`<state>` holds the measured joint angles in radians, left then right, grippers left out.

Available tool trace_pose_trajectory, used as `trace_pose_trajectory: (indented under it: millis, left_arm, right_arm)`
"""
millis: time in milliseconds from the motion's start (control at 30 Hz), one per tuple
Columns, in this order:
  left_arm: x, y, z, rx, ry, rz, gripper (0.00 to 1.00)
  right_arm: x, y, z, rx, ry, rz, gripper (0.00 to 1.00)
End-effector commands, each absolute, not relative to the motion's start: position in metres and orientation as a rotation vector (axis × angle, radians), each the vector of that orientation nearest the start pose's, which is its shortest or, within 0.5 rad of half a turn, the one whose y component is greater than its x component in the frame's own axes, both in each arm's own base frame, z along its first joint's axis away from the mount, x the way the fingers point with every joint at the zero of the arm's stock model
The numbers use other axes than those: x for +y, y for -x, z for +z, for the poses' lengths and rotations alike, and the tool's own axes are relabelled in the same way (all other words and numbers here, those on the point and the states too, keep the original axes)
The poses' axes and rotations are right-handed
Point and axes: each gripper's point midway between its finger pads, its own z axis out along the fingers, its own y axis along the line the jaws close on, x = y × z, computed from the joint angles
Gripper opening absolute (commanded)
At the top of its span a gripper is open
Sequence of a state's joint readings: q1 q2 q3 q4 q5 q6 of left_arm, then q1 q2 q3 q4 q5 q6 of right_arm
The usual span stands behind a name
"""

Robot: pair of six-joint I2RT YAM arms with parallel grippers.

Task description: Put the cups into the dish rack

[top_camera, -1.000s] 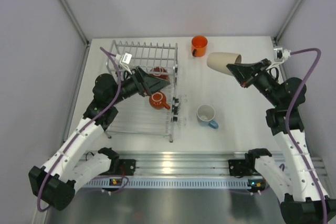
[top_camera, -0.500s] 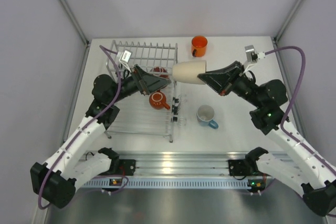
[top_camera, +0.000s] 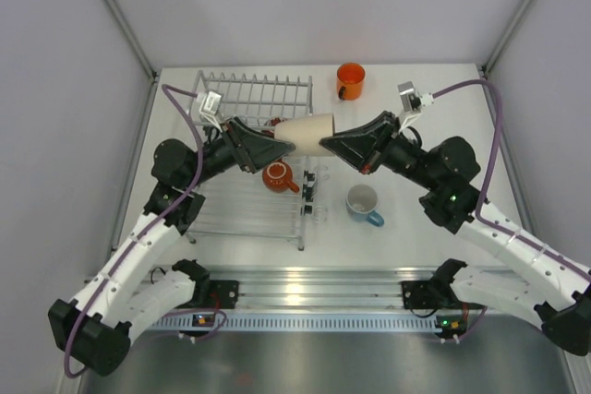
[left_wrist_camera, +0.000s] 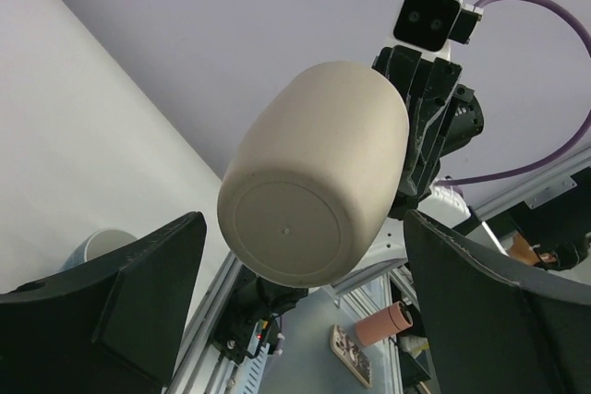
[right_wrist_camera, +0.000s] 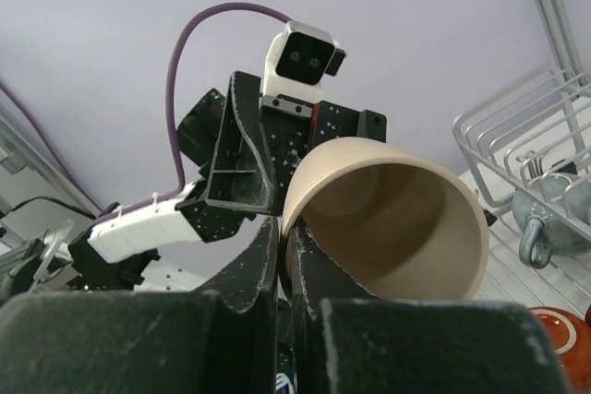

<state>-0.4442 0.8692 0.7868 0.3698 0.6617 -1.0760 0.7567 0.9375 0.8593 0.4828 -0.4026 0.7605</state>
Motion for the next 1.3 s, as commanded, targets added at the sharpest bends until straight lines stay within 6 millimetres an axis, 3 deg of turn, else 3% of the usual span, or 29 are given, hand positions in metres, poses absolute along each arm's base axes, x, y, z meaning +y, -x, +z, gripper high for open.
trace_pose_trajectory:
  millis: [0,300,733,967,1067,1100,1133,1267]
  left_arm:
    - [-0.242,-0.190,0.409,1.445,-0.231,-1.671,0.93]
    - [-0.241,-0.174,0.421,1.378,-0.261,-1.758,0.85]
    - [-0.242,-0.179,0.424,1.370,-0.236,-1.774,0.89]
    - [-0.242,-0.181,0.421,1.375,-0.226,-1.768,0.84]
    - [-0.243,-0.181,0.422,1.373,-0.237,-1.766,0.72]
    - [-0.243,-0.182,0.421,1.372,-0.235,-1.763,0.58]
    - [-0.242,-0.182,0.421,1.371,-0.234,-1.759,0.50]
    - [-0.242,-0.182,0.420,1.364,-0.242,-1.744,0.25]
  right_arm:
    - [0.290,-0.167,0.468,1.141,0.403,1.535,0.00]
    - [0.294,-0.167,0.459,1.150,0.402,1.545,0.00]
    - [0.306,-0.158,0.454,1.141,0.438,1.651,0.00]
    - [0.310,-0.158,0.443,1.174,0.437,1.657,0.00]
    - [0.311,-0.159,0.437,1.194,0.433,1.652,0.00]
    - [0.311,-0.161,0.433,1.210,0.431,1.645,0.00]
    - [0.312,-0.161,0.432,1.217,0.432,1.641,0.00]
    - [0.311,-0.163,0.428,1.233,0.429,1.616,0.28]
